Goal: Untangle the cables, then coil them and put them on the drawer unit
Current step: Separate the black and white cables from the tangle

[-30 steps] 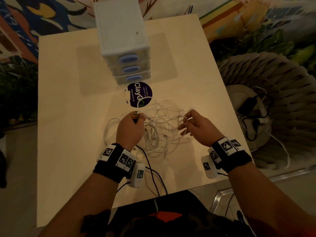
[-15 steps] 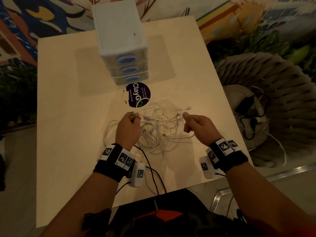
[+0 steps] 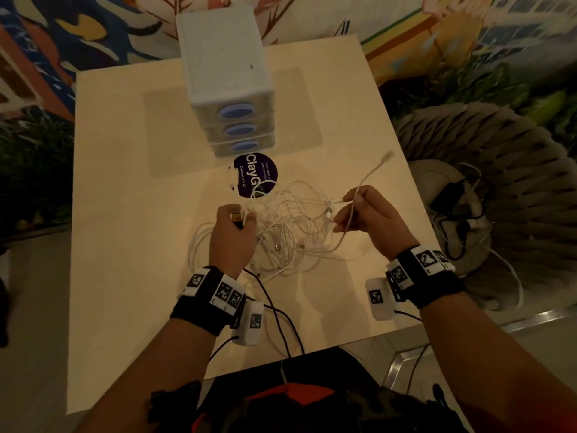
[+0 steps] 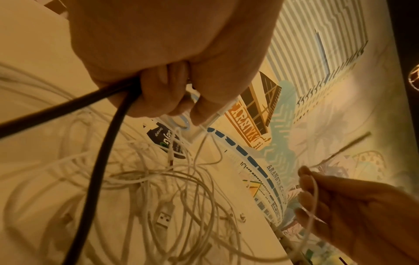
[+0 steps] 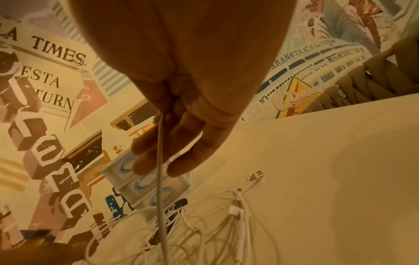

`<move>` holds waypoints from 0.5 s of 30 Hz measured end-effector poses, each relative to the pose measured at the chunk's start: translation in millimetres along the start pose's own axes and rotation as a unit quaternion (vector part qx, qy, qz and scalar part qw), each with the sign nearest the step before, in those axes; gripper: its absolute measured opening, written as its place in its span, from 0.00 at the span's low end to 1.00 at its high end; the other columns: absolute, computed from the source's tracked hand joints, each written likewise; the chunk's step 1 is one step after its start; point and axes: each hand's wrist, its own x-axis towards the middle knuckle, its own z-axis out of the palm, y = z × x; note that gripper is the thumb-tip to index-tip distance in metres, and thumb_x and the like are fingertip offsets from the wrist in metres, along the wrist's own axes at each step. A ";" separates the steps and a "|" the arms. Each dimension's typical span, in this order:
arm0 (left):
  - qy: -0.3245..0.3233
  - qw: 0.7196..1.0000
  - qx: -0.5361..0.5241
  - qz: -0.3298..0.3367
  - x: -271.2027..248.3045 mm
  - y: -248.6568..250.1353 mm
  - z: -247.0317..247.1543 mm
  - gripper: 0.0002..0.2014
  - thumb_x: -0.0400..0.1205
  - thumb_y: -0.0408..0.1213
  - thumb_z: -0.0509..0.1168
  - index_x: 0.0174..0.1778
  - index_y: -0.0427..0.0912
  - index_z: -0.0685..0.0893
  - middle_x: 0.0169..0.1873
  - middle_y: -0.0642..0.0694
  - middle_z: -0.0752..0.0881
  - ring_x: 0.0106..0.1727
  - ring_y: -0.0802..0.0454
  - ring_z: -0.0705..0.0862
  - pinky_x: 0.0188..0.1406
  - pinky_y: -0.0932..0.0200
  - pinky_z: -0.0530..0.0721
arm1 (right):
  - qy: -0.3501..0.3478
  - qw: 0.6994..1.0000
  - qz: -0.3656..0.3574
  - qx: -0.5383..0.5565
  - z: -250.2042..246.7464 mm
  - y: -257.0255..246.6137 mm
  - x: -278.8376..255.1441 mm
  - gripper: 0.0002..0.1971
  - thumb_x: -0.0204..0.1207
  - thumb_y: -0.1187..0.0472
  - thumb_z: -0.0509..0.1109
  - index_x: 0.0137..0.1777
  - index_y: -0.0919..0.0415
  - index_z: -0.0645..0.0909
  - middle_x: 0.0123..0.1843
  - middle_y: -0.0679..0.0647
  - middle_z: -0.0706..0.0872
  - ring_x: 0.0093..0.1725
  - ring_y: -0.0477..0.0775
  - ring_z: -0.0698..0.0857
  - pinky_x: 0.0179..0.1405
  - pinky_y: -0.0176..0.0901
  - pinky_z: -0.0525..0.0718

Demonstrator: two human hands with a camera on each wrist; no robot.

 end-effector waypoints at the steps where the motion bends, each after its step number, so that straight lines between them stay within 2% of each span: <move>1: -0.001 1.000 0.018 0.016 -3.2 -0.9 -0.2 0.11 0.84 0.45 0.71 0.58 0.47 0.78 0.35 0.53 0.81 0.35 0.56 0.81 0.36 0.57 0.78 | 0.006 1.000 -0.003 -0.008 2.6 -0.2 2.0 0.12 0.93 0.62 0.51 0.54 0.60 0.76 0.43 0.63 0.90 0.41 0.67 0.91 0.47 0.58 0.90; 3: -0.034 0.995 0.081 0.048 -10.1 -1.5 0.7 0.06 0.82 0.40 0.72 0.50 0.47 0.83 0.33 0.53 0.81 0.34 0.55 0.80 0.34 0.60 0.75 | 0.023 0.999 0.001 -0.022 7.4 -1.8 6.7 0.11 0.93 0.61 0.51 0.54 0.58 0.74 0.45 0.62 0.91 0.43 0.68 0.91 0.47 0.63 0.89; 5: -0.081 0.985 0.140 0.059 -15.6 -1.4 4.2 0.02 0.81 0.37 0.71 0.46 0.49 0.86 0.34 0.53 0.83 0.37 0.51 0.82 0.35 0.60 0.74 | 0.043 0.999 0.014 -0.021 9.6 -4.2 11.5 0.10 0.93 0.60 0.50 0.55 0.56 0.73 0.48 0.63 0.91 0.43 0.67 0.91 0.47 0.66 0.89; 7: -0.104 0.979 0.164 0.057 -19.5 0.0 8.2 0.06 0.80 0.34 0.68 0.44 0.50 0.89 0.40 0.50 0.88 0.46 0.46 0.86 0.41 0.59 0.76 | 0.063 0.998 0.029 -0.014 9.5 -6.8 14.5 0.09 0.92 0.62 0.50 0.56 0.56 0.72 0.51 0.66 0.89 0.44 0.67 0.91 0.46 0.69 0.89; 10: -0.130 0.971 0.196 0.051 -22.1 0.4 13.3 0.11 0.81 0.32 0.66 0.45 0.50 0.93 0.51 0.46 0.93 0.55 0.44 0.88 0.50 0.57 0.82 | 0.086 0.995 0.048 -0.032 4.7 -2.5 13.9 0.07 0.89 0.67 0.52 0.57 0.55 0.69 0.55 0.68 0.88 0.45 0.66 0.91 0.45 0.68 0.90; 12: -0.154 0.964 0.210 0.058 -20.1 -4.5 16.3 0.12 0.82 0.33 0.65 0.47 0.51 0.94 0.52 0.46 0.93 0.56 0.44 0.88 0.53 0.56 0.83 | 0.102 0.991 0.065 -0.054 -0.5 6.3 10.9 0.09 0.89 0.68 0.54 0.55 0.51 0.68 0.55 0.65 0.89 0.45 0.64 0.92 0.46 0.68 0.90; 15: -0.182 0.951 0.227 0.103 -16.9 -10.9 19.9 0.12 0.82 0.35 0.64 0.51 0.50 0.93 0.51 0.45 0.93 0.54 0.42 0.88 0.54 0.52 0.85 | 0.120 0.987 0.080 -0.076 -7.6 21.2 4.6 0.11 0.90 0.66 0.55 0.52 0.47 0.69 0.55 0.60 0.90 0.45 0.64 0.93 0.47 0.66 0.90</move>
